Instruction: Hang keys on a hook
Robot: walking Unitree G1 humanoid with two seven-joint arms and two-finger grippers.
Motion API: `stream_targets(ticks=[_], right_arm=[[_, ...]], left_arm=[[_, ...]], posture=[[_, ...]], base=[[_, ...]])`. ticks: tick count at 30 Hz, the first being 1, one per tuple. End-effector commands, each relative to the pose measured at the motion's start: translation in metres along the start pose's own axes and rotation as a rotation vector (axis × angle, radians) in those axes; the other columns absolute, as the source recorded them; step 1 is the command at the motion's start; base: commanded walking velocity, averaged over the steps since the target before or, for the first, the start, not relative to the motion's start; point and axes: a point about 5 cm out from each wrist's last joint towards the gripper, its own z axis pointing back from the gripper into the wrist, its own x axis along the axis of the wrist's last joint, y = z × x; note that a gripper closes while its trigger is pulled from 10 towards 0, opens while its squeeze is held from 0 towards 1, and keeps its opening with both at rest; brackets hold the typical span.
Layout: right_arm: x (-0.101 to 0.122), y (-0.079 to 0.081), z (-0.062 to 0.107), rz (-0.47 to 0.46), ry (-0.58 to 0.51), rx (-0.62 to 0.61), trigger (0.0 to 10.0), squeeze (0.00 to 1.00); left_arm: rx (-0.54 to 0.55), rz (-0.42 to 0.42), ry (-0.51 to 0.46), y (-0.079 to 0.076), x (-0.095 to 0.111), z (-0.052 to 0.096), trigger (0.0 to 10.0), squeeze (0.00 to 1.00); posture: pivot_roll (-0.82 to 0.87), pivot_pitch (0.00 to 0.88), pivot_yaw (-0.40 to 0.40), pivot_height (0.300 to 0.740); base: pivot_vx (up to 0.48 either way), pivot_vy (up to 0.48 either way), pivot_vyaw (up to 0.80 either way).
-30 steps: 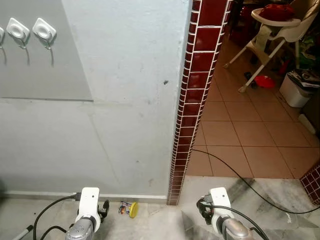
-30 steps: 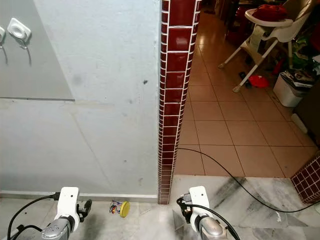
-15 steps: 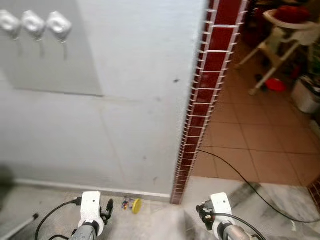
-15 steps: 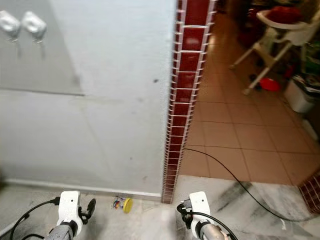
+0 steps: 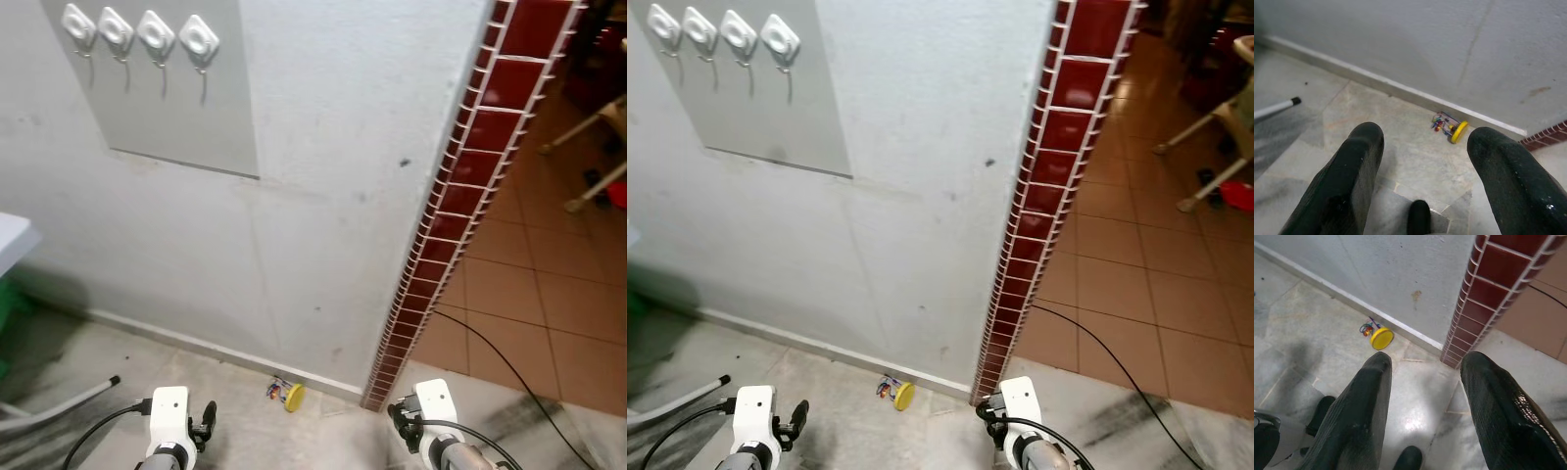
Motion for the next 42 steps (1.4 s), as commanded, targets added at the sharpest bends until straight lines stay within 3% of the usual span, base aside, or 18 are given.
stream_targets(ticks=[1,12,32,34,42], right_arm=[[-0.0018,0.0001,0.0001,0.008,0.018,0.008,10.0,0.0],[-0.0014,-0.0022,0.0001,0.018,0.026,0.006,10.0,0.0],[-0.0089,-0.0049,0.0038,-0.002,0.051,0.0,10.0,0.0],[-0.007,-0.0048,0.0029,0.036,0.05,0.001,10.0,0.0],[-0.0064,-0.0038,0.0021,0.068,0.057,0.005,10.0,0.0]], left_arm=[[-0.004,0.021,0.006,0.0,-0.0002,-0.0004,10.0,0.0],[-0.004,0.019,0.007,-0.001,0.0014,-0.0018,10.0,0.0],[-0.001,0.028,0.01,-0.0015,0.002,-0.0027,10.0,0.0],[0.0,0.025,0.01,-0.0012,0.0028,-0.0031,10.0,0.0],[0.01,-0.004,0.013,-0.0012,0.0034,-0.0037,10.0,0.0]], posture=[[-0.09,0.0,0.003,0.74],[-0.09,0.0,-0.002,0.74],[-0.09,0.0,-0.004,0.74],[-0.09,0.0,-0.003,0.74],[-0.09,0.0,-0.005,0.74]], base=[[0.0,0.262,0.8],[0.0,0.402,0.8],[0.0,0.418,0.0],[0.0,0.411,0.0],[0.0,0.0,0.6]])
